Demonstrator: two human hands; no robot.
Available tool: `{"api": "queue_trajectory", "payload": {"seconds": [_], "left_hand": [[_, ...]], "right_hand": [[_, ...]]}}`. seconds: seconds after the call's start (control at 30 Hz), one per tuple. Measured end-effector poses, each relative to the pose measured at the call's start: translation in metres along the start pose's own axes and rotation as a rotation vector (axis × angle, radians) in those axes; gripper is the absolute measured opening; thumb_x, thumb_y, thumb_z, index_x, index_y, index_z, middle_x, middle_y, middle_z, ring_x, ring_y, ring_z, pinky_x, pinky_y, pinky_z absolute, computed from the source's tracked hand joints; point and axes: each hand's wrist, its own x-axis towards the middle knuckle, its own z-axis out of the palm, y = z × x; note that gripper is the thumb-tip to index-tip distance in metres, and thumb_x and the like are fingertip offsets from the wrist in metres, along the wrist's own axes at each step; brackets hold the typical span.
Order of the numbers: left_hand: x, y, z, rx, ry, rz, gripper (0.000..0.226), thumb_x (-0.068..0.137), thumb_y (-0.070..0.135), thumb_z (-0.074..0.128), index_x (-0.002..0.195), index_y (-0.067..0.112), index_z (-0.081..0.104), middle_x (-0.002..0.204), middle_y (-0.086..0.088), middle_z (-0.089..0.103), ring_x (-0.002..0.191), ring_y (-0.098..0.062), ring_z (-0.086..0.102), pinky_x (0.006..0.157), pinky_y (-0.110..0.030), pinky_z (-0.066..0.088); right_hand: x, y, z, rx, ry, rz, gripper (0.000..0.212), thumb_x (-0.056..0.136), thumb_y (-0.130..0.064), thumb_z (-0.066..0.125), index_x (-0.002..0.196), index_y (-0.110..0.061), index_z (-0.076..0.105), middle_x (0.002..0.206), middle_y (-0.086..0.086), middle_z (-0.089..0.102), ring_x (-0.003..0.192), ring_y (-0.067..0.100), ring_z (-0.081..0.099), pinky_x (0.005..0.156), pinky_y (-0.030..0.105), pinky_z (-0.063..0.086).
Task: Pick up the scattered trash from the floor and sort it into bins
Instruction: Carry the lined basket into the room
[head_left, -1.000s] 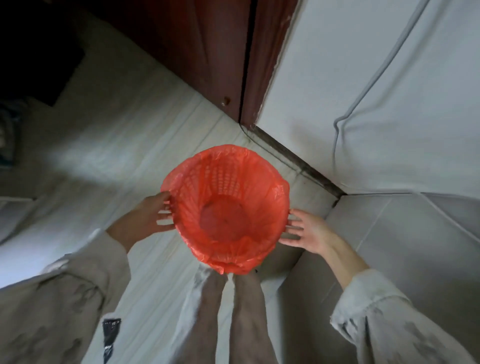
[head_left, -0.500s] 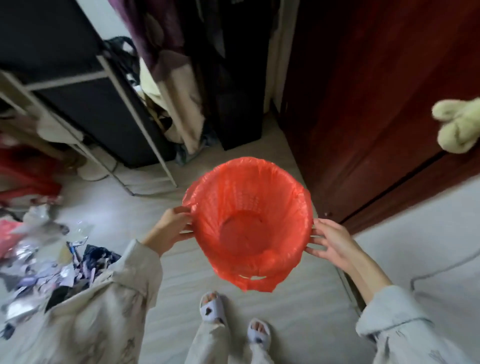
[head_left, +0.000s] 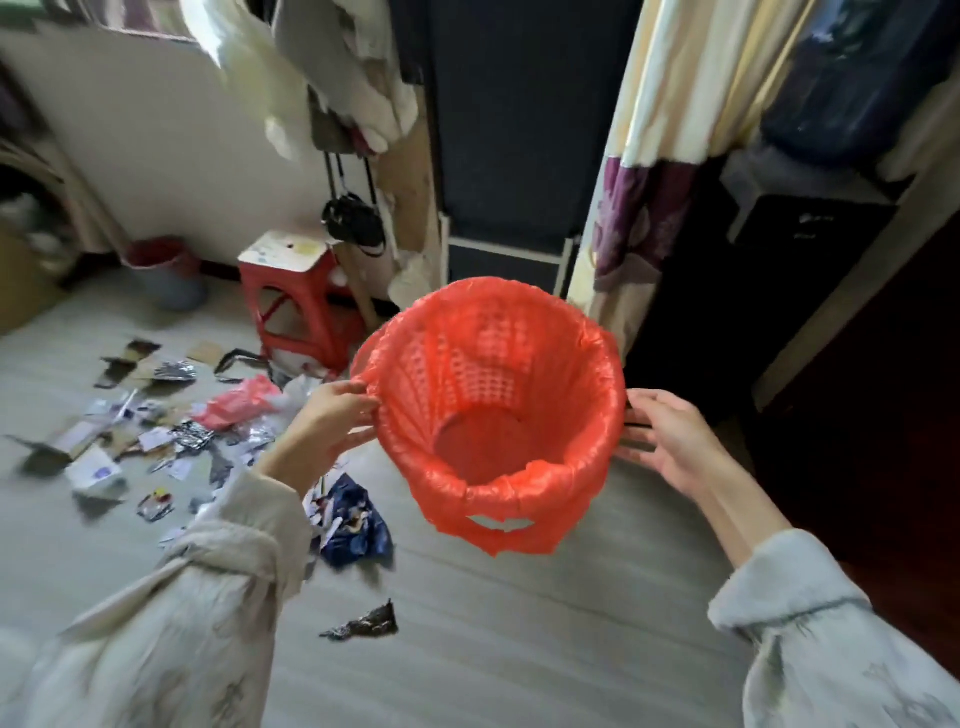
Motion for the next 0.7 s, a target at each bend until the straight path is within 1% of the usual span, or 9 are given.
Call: {"api": "queue_trajectory", "payload": {"seconds": [0.07,0.17,0.23,0.27,0.33,0.43,0.5,0.6,0.7], "left_hand": [[0.004,0.010,-0.044,-0.027,0.026,0.008,0.020,0.092,-0.006,0.042,0.100,0.005,0.056,0.084,-0.009,0.059,0.074,-0.017,0.058,0.073,-0.028,0.054],[0.010,0.026,-0.139,-0.064,0.090,0.031,0.018,0.093,-0.006,0.042,0.096,0.004,0.057,0.083,-0.010,0.058,0.073,-0.018,0.058,0.058,-0.021,0.055],[0.014,0.036,-0.196,-0.074,0.145,0.040,0.019,0.093,-0.007,0.042,0.090,0.005,0.056,0.082,-0.010,0.057,0.071,-0.018,0.057,0.052,-0.018,0.054],[0.017,0.040,-0.227,-0.076,0.167,0.048,0.019,0.092,-0.007,0.042,0.091,0.005,0.057,0.081,-0.010,0.057,0.069,-0.017,0.057,0.051,-0.018,0.054],[0.023,0.044,-0.265,-0.077,0.183,0.058,0.018,0.092,-0.007,0.043,0.090,0.004,0.057,0.081,-0.010,0.058,0.065,-0.015,0.059,0.048,-0.017,0.054],[0.036,0.046,-0.335,-0.093,0.250,0.072,0.021,0.092,-0.007,0.044,0.084,0.007,0.058,0.077,-0.007,0.059,0.049,-0.007,0.062,0.046,-0.016,0.051],[0.045,0.045,-0.372,-0.095,0.294,0.061,0.022,0.091,-0.006,0.045,0.081,0.010,0.057,0.075,-0.005,0.059,0.048,-0.004,0.060,0.046,-0.015,0.052],[0.062,0.042,-0.442,-0.119,0.352,0.052,0.023,0.091,-0.005,0.045,0.080,0.011,0.057,0.073,-0.003,0.057,0.044,0.000,0.058,0.047,-0.013,0.051],[0.082,0.041,-0.510,-0.128,0.418,0.048,0.022,0.091,-0.005,0.046,0.079,0.011,0.057,0.072,-0.004,0.057,0.042,0.001,0.056,0.045,-0.012,0.049]], "right_hand": [[-0.002,-0.009,0.048,0.011,-0.024,-0.023,0.013,0.096,-0.015,0.044,0.086,-0.016,0.052,0.077,0.006,0.058,0.068,0.020,0.057,0.064,0.034,0.049],[-0.005,-0.018,0.146,0.021,-0.075,-0.034,0.017,0.096,-0.017,0.046,0.081,-0.018,0.053,0.075,0.004,0.059,0.067,0.018,0.057,0.062,0.032,0.049],[-0.010,-0.025,0.205,0.009,-0.121,-0.041,0.017,0.096,-0.018,0.046,0.081,-0.017,0.055,0.075,0.004,0.062,0.070,0.019,0.059,0.063,0.033,0.049],[-0.009,-0.029,0.237,-0.002,-0.144,-0.039,0.017,0.096,-0.019,0.046,0.082,-0.017,0.056,0.077,0.004,0.063,0.072,0.019,0.060,0.065,0.034,0.049],[-0.011,-0.038,0.276,-0.014,-0.178,-0.045,0.016,0.096,-0.020,0.047,0.084,-0.016,0.057,0.080,0.005,0.064,0.075,0.020,0.061,0.069,0.035,0.051],[-0.005,-0.049,0.352,-0.042,-0.227,-0.053,0.015,0.095,-0.020,0.048,0.084,-0.016,0.056,0.078,0.004,0.063,0.072,0.019,0.061,0.073,0.036,0.051],[-0.004,-0.056,0.395,-0.055,-0.262,-0.061,0.014,0.095,-0.019,0.048,0.084,-0.015,0.056,0.075,0.003,0.063,0.068,0.017,0.060,0.069,0.034,0.051],[0.008,-0.061,0.479,-0.088,-0.330,-0.063,0.016,0.095,-0.020,0.047,0.082,-0.016,0.056,0.074,0.003,0.062,0.065,0.015,0.060,0.062,0.030,0.049],[0.024,-0.062,0.564,-0.100,-0.390,-0.073,0.020,0.097,-0.021,0.045,0.080,-0.017,0.056,0.069,0.001,0.060,0.055,0.011,0.059,0.057,0.027,0.048]]}}
